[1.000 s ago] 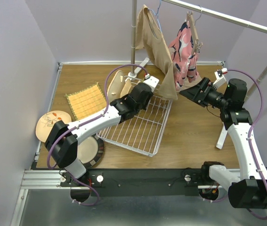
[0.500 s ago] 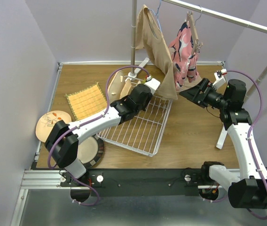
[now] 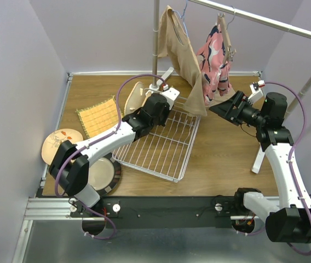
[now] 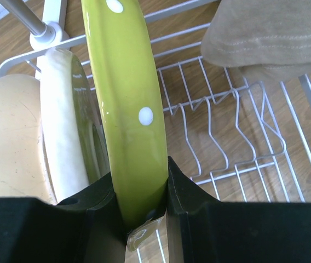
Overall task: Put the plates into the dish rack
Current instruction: Insert the plate into the dish rack
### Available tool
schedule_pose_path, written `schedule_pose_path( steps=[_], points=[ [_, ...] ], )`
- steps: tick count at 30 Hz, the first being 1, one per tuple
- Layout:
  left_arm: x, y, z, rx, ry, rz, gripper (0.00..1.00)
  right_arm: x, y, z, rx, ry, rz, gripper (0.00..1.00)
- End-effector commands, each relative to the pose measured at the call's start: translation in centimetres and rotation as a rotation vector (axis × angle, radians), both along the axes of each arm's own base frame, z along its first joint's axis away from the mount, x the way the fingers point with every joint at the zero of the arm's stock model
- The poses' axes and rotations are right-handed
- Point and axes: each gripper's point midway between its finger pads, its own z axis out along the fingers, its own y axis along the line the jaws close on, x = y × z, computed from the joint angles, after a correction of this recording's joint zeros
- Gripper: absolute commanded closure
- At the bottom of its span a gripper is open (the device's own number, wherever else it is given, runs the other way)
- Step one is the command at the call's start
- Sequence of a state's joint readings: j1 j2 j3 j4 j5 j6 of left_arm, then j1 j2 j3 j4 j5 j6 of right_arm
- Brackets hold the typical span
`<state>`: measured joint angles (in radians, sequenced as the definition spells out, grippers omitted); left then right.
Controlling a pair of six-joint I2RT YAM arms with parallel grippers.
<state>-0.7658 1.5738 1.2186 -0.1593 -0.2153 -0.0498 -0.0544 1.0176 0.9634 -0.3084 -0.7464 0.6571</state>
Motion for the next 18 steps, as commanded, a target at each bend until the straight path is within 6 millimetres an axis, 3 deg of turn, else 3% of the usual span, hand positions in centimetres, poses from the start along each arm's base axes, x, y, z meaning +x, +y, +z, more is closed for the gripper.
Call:
schedule_pose_path(
  steps=[1, 13, 18],
  points=[
    [0.4, 3.8, 0.3, 0.084, -0.015, 0.076, 1.00, -0.3, -0.1, 0.0, 0.004, -0.002, -0.001, 0.00],
    [0.1, 4.1, -0.5, 0.113, 0.008, 0.079, 1.00, -0.4, -0.1, -0.2, 0.004, 0.000, 0.001, 0.00],
    [0.0, 4.0, -1.4, 0.127, 0.037, 0.073, 0.89, -0.4, -0.1, -0.2, 0.004, 0.000, 0.001, 0.00]
  ],
)
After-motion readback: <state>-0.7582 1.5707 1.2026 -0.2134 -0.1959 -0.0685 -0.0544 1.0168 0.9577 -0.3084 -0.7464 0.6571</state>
